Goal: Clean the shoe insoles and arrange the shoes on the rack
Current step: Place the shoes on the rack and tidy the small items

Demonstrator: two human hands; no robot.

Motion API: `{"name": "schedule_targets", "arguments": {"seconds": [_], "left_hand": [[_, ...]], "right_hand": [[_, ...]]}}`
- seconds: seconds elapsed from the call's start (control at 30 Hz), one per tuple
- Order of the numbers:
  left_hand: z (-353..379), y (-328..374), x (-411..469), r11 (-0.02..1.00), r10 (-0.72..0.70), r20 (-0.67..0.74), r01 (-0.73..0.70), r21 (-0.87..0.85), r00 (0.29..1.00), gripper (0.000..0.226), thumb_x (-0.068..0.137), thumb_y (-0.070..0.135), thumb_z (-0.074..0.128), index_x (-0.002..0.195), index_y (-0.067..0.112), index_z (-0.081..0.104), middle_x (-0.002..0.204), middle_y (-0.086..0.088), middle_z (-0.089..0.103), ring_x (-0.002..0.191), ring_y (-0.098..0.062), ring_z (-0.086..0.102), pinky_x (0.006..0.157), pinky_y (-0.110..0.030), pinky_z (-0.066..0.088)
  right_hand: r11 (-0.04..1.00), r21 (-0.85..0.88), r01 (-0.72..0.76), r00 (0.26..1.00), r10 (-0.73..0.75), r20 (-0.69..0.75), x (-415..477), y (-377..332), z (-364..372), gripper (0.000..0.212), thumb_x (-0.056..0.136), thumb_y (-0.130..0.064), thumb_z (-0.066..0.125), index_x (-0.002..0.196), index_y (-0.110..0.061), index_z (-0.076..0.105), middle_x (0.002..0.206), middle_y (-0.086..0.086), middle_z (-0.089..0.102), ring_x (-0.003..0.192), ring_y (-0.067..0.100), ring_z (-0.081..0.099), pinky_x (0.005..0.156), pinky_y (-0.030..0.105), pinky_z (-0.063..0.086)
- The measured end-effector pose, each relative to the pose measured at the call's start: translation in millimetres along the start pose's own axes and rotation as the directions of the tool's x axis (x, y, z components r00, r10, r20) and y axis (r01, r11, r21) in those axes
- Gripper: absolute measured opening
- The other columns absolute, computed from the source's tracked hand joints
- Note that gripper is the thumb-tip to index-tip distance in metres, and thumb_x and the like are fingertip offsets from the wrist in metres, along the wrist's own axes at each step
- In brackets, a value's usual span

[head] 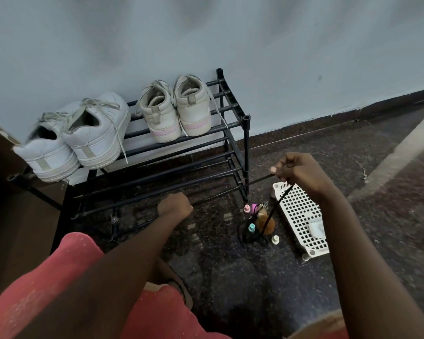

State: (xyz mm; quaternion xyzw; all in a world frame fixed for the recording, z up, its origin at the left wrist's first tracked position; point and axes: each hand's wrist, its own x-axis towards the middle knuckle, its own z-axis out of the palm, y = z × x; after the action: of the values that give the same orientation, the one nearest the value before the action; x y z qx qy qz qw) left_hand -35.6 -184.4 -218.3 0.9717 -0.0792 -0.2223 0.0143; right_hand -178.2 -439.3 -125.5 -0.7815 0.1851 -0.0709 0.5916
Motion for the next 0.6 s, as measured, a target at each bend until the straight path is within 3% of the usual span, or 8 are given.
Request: {"name": "schedule_targets", "arguments": {"seconds": [0.07,0.13,0.2,0.3,0.37,0.43,0.5,0.6], "left_hand": [[1,4,1,0.985,0.141,0.107,-0.129,-0.115,0.984,0.055,0.081,0.043,0.068,0.132,0.024,0.056,0.135,-0.004,0.055,0.122,-0.024,0.052,0.100,-0.034,0.043],[-4,25,-11,0.892,0.349,0.127,-0.288,-0.348,0.929,0.072,0.079,0.041,0.072,0.142,0.024,0.041,0.142,-0.002,0.049,0.130,-0.022,0.046,0.106,-0.033,0.035],[-12,55,-24,0.745,0.505,0.076,-0.389,-0.542,0.860,0.069,0.079,0.039,0.073,0.140,0.025,0.044,0.140,0.000,0.051,0.129,-0.020,0.046,0.107,-0.035,0.034],[-14,86,-37,0.637,0.624,-0.008,-0.514,-0.575,0.782,0.041,0.082,0.025,0.071,0.122,0.016,0.064,0.120,-0.007,0.065,0.110,-0.021,0.059,0.093,-0.034,0.044],[-13,91,-37,0.647,0.617,-0.080,-0.562,-0.515,0.783,0.023,0.084,0.021,0.070,0.104,0.012,0.072,0.099,-0.009,0.071,0.087,-0.023,0.063,0.078,-0.035,0.047],[-11,88,-36,0.708,0.578,-0.110,-0.564,-0.425,0.808,0.018,0.086,0.027,0.066,0.099,0.017,0.073,0.092,-0.006,0.071,0.073,-0.017,0.057,0.065,-0.030,0.040],[-10,77,-30,0.793,0.495,-0.126,-0.506,-0.338,0.860,0.017,0.089,0.031,0.062,0.100,0.022,0.073,0.092,-0.002,0.070,0.072,-0.016,0.057,0.062,-0.027,0.037],[-7,54,-19,0.899,0.310,-0.122,-0.332,-0.287,0.943,0.021,0.092,0.031,0.059,0.106,0.023,0.071,0.103,-0.001,0.070,0.090,-0.020,0.062,0.071,-0.030,0.047]], "right_hand": [[1.000,-0.012,-0.005,1.000,0.005,0.030,1,2,6,0.020,0.082,-0.006,0.068,0.067,-0.008,0.055,0.055,0.004,0.051,0.045,0.004,0.042,0.048,0.015,0.036],[0.997,-0.070,-0.016,0.997,0.021,0.069,3,6,19,0.019,0.081,-0.005,0.069,0.068,-0.007,0.055,0.058,0.003,0.053,0.047,0.004,0.045,0.050,0.016,0.038],[0.991,-0.133,-0.024,0.995,0.038,0.098,6,12,33,0.018,0.080,-0.006,0.070,0.069,-0.008,0.057,0.060,0.003,0.055,0.053,0.010,0.049,0.055,0.022,0.040],[0.978,-0.207,-0.009,0.992,0.035,0.124,10,19,47,0.018,0.077,-0.008,0.072,0.065,-0.013,0.059,0.060,0.004,0.061,0.056,0.014,0.054,0.061,0.027,0.043],[0.972,-0.234,-0.013,0.992,0.042,0.119,11,22,47,0.017,0.076,-0.007,0.072,0.065,-0.012,0.060,0.059,0.003,0.061,0.055,0.013,0.054,0.060,0.025,0.042],[0.976,-0.215,-0.040,0.993,0.063,0.104,9,24,40,0.011,0.076,-0.006,0.072,0.070,-0.004,0.063,0.056,0.002,0.059,0.050,0.010,0.051,0.055,0.024,0.039],[0.982,-0.181,-0.057,0.993,0.074,0.089,8,25,30,0.009,0.077,-0.004,0.070,0.074,0.001,0.064,0.055,0.002,0.058,0.049,0.010,0.049,0.053,0.023,0.038],[0.989,-0.134,-0.058,0.995,0.069,0.073,5,19,14,0.010,0.079,-0.004,0.069,0.072,-0.002,0.063,0.057,0.005,0.057,0.049,0.010,0.047,0.052,0.022,0.038]]}}
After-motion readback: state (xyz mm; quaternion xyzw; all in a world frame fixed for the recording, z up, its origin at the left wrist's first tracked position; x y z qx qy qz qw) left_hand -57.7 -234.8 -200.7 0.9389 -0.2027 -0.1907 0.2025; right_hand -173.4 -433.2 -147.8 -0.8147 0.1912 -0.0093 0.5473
